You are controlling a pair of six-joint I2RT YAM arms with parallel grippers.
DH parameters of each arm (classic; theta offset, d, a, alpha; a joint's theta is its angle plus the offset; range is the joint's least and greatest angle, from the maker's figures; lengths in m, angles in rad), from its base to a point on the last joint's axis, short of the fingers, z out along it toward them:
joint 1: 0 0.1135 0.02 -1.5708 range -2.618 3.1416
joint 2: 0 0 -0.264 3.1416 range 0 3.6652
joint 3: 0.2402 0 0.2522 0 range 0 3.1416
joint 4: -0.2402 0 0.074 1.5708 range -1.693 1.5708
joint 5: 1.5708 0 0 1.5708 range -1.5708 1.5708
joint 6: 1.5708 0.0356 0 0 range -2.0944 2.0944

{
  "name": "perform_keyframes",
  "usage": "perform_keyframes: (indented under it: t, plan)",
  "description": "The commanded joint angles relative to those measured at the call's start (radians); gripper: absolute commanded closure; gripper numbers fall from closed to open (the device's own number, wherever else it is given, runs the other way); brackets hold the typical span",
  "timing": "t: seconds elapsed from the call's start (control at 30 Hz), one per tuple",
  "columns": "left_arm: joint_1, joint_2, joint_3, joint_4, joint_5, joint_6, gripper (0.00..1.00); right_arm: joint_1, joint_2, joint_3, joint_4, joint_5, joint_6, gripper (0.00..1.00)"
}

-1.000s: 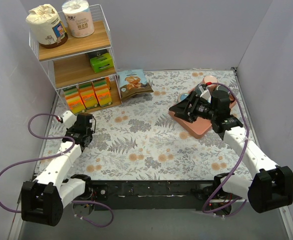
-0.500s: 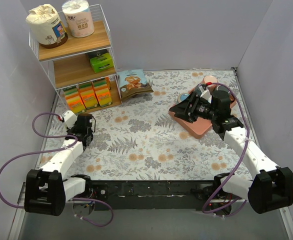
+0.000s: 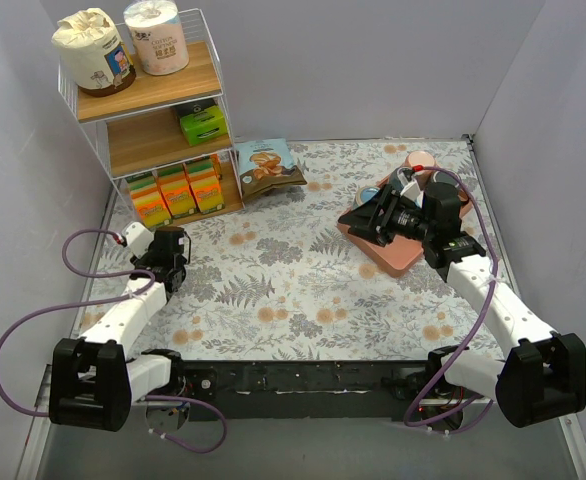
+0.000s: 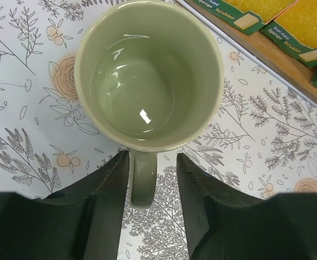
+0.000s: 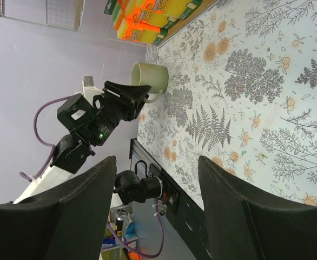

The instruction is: Turn the mug right side up

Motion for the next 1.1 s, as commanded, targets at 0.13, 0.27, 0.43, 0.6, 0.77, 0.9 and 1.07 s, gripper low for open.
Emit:
perform_keyframes:
  t: [0.13, 0.27, 0.43, 0.6, 0.77, 0.9, 1.07]
  plan:
    - [0.006, -0.039, 0.061, -0.073, 0.008, -0.084, 0.45, -0.014, 0.006, 0.006, 0.077, -0.035, 0.01, 0.3]
    - [0.006, -0.065, 0.119, -0.162, 0.026, -0.13, 0.04, -0.019, 0.014, 0.024, 0.028, -0.013, -0.039, 0.26]
    - [0.006, -0.113, 0.216, -0.365, 0.056, -0.174, 0.02, -0.037, 0.052, 0.108, -0.163, 0.063, -0.223, 0.14]
    - [0.005, -0.197, 0.308, -0.521, 0.051, -0.181, 0.02, -0.04, 0.087, 0.223, -0.311, 0.185, -0.336, 0.02]
    - [0.003, -0.301, 0.41, -0.452, 0.144, 0.017, 0.02, -0.04, 0.143, 0.325, -0.435, 0.315, -0.485, 0.05]
    - [0.005, -0.282, 0.469, -0.345, 0.304, 0.114, 0.02, -0.043, 0.175, 0.419, -0.512, 0.421, -0.591, 0.09]
    - [0.005, -0.229, 0.506, -0.248, 0.595, 0.197, 0.02, -0.054, 0.244, 0.524, -0.622, 0.63, -0.656, 0.11]
